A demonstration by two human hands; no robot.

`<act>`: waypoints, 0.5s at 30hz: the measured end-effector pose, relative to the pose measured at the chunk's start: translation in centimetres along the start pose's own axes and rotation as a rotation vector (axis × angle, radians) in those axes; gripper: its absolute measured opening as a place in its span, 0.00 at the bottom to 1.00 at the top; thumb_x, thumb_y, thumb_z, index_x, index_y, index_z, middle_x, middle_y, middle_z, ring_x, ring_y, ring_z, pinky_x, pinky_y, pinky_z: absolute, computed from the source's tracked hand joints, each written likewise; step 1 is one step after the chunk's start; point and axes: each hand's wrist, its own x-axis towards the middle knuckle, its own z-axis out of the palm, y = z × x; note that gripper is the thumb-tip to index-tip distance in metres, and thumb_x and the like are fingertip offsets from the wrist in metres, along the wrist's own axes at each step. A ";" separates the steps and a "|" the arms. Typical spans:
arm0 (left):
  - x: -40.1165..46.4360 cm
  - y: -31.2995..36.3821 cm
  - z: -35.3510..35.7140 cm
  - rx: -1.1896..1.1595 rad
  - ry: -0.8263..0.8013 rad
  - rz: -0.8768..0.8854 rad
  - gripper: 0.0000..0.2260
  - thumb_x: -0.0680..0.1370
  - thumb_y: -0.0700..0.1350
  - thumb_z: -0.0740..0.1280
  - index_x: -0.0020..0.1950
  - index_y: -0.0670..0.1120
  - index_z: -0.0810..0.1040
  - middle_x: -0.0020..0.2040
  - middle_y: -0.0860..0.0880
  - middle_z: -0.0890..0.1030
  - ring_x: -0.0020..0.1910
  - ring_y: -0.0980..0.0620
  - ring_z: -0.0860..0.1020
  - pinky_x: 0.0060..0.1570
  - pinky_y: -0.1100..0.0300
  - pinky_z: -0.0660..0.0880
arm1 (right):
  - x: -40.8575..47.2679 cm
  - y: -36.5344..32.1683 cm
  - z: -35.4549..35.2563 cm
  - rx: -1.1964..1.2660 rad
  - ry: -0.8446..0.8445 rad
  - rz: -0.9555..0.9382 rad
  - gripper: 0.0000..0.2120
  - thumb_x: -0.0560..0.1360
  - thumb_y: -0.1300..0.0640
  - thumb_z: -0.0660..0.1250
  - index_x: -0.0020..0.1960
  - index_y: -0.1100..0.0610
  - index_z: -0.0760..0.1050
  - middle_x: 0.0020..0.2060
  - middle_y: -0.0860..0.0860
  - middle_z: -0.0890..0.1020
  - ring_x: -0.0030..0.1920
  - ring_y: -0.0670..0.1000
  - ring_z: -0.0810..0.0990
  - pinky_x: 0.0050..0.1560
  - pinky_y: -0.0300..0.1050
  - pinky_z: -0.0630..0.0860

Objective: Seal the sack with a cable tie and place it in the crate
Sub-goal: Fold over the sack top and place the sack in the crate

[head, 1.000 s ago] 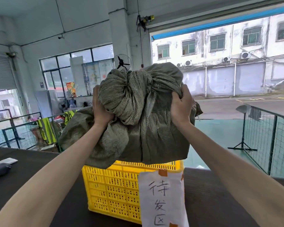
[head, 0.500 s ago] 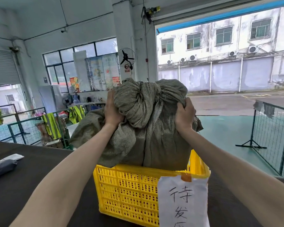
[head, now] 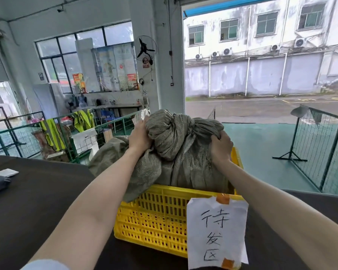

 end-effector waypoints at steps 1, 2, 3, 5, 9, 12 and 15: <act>-0.4 0.1 0.6 0.023 -0.039 -0.016 0.28 0.73 0.36 0.67 0.72 0.47 0.63 0.61 0.40 0.74 0.59 0.39 0.74 0.50 0.43 0.76 | 0.1 1.0 -0.1 -0.025 -0.021 0.010 0.06 0.76 0.62 0.59 0.45 0.63 0.73 0.40 0.57 0.76 0.40 0.57 0.72 0.37 0.48 0.63; -0.8 0.0 1.4 0.035 -0.072 -0.021 0.26 0.74 0.37 0.66 0.70 0.46 0.64 0.59 0.39 0.75 0.58 0.38 0.75 0.49 0.43 0.75 | 0.1 2.0 -0.2 -0.046 -0.043 0.017 0.06 0.76 0.62 0.59 0.46 0.62 0.74 0.40 0.57 0.77 0.41 0.57 0.73 0.37 0.47 0.64; -1.3 -0.2 2.0 0.053 -0.112 -0.024 0.23 0.74 0.38 0.65 0.68 0.46 0.65 0.57 0.39 0.75 0.56 0.38 0.75 0.47 0.44 0.75 | 0.1 3.1 -0.3 -0.067 -0.068 0.026 0.06 0.76 0.62 0.59 0.46 0.61 0.74 0.41 0.57 0.78 0.41 0.57 0.73 0.38 0.47 0.65; -2.5 -1.0 3.6 0.084 -0.190 -0.019 0.18 0.75 0.40 0.64 0.64 0.44 0.66 0.55 0.38 0.75 0.53 0.37 0.76 0.45 0.44 0.75 | 0.0 5.3 -0.5 -0.124 -0.131 0.056 0.05 0.76 0.62 0.60 0.45 0.61 0.74 0.42 0.58 0.79 0.42 0.58 0.74 0.39 0.47 0.65; -4.7 -3.5 6.2 0.208 -0.427 -0.168 0.20 0.76 0.42 0.64 0.68 0.44 0.66 0.60 0.38 0.74 0.59 0.36 0.74 0.52 0.42 0.75 | -0.1 8.9 -0.3 -0.334 -0.416 0.127 0.08 0.75 0.60 0.64 0.51 0.63 0.77 0.50 0.61 0.81 0.46 0.58 0.75 0.42 0.46 0.68; -6.2 -5.2 7.5 0.400 -0.706 -0.325 0.24 0.77 0.43 0.64 0.71 0.43 0.64 0.69 0.40 0.69 0.69 0.39 0.66 0.66 0.44 0.65 | -0.3 10.2 -0.3 -0.618 -0.714 0.174 0.16 0.75 0.53 0.67 0.57 0.64 0.75 0.56 0.61 0.79 0.54 0.61 0.76 0.49 0.48 0.72; -6.0 -4.6 7.2 0.564 -0.860 -0.350 0.26 0.79 0.47 0.62 0.75 0.44 0.58 0.73 0.41 0.61 0.72 0.40 0.60 0.71 0.47 0.58 | -0.5 9.9 -0.7 -0.726 -0.800 0.137 0.15 0.76 0.51 0.66 0.54 0.63 0.75 0.55 0.61 0.78 0.54 0.60 0.76 0.47 0.47 0.71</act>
